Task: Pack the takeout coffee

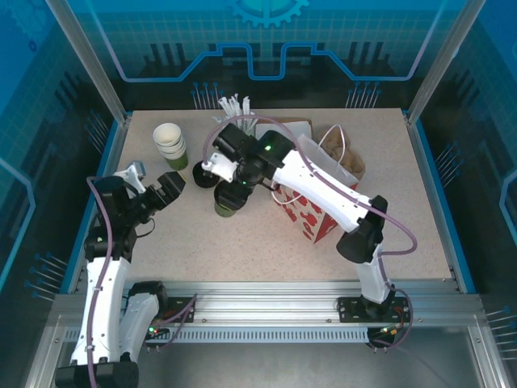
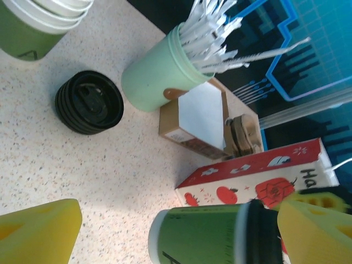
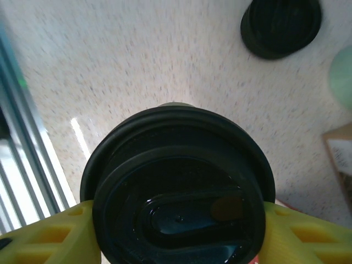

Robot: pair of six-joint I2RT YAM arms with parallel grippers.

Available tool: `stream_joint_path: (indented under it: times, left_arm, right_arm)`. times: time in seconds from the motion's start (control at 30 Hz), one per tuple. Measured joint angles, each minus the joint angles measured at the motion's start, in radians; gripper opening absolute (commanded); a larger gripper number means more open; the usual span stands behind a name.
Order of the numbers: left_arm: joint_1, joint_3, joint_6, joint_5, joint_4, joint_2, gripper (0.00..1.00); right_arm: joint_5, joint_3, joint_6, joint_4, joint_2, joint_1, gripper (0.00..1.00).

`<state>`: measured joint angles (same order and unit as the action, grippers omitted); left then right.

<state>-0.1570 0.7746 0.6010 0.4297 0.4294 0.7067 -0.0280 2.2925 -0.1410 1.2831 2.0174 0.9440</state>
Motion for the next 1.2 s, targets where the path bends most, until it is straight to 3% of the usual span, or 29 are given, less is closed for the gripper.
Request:
stream_joint_path:
  times: [0.23, 0.53, 0.73, 0.9, 1.2]
  left_arm:
    - [0.085, 0.095, 0.003, -0.076, -0.034, 0.022, 0.91]
    - [0.351, 0.219, -0.038, -0.190, -0.095, 0.174, 0.89]
    - [0.530, 0.346, -0.156, -0.216, -0.123, 0.365, 0.87]
    - [0.671, 0.552, -0.323, -0.225, -0.079, 0.594, 0.86]
    - [0.748, 0.881, -0.539, -0.225, 0.071, 0.930, 0.81]
  right_arm:
    - [0.041, 0.140, -0.002, 0.011, -0.092, -0.026, 0.54]
    - [0.028, 0.168, 0.009, 0.064, -0.266, -0.174, 0.51]
    - [-0.005, 0.072, 0.027, 0.101, -0.445, -0.313, 0.50]
    - [-0.063, -0.024, 0.043, 0.137, -0.565, -0.390, 0.49]
    - [-0.126, -0.140, 0.058, 0.206, -0.598, -0.423, 0.49]
